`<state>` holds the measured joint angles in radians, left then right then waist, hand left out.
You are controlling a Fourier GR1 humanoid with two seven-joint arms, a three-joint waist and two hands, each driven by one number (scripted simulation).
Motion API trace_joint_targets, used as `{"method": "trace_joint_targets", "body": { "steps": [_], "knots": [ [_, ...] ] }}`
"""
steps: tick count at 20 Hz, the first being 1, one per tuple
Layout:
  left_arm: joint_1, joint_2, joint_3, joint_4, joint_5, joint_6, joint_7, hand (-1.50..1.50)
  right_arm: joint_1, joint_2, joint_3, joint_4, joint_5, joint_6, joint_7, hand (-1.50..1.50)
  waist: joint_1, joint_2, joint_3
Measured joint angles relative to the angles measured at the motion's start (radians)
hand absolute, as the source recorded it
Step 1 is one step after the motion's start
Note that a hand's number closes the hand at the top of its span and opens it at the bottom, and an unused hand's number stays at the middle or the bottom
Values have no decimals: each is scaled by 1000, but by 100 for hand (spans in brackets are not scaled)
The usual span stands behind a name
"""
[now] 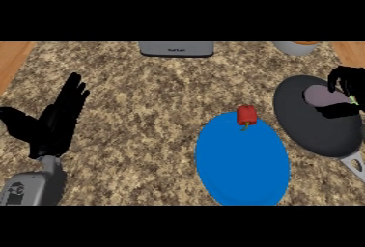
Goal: Pick the eggplant from the plate and place it in the pan
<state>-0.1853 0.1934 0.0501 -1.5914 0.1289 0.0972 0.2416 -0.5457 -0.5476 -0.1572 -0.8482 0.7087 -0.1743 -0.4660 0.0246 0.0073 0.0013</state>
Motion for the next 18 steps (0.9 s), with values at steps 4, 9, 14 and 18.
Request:
{"method": "trace_joint_targets", "body": {
  "steps": [4, 9, 14, 18],
  "knots": [
    [-7, 14, 17, 7, 17, -21, 5, 0, -53, 22, -16, 173, 20, -23, 19, -150, 4, 2, 0],
    [-28, 4, 15, 30, 14, -24, -3, 0, -131, 2, -50, 391, 17, 11, -10, -150, 9, 6, 1],
    [-22, -3, 12, 13, 11, -21, 8, 0, -166, -12, -106, 513, -29, 34, -131, -150, 9, 6, 2],
    [4, -6, 11, 9, 6, -25, -12, 0, -175, -47, -200, 546, -132, 120, -220, -150, 4, 4, 2]
  ]
}}
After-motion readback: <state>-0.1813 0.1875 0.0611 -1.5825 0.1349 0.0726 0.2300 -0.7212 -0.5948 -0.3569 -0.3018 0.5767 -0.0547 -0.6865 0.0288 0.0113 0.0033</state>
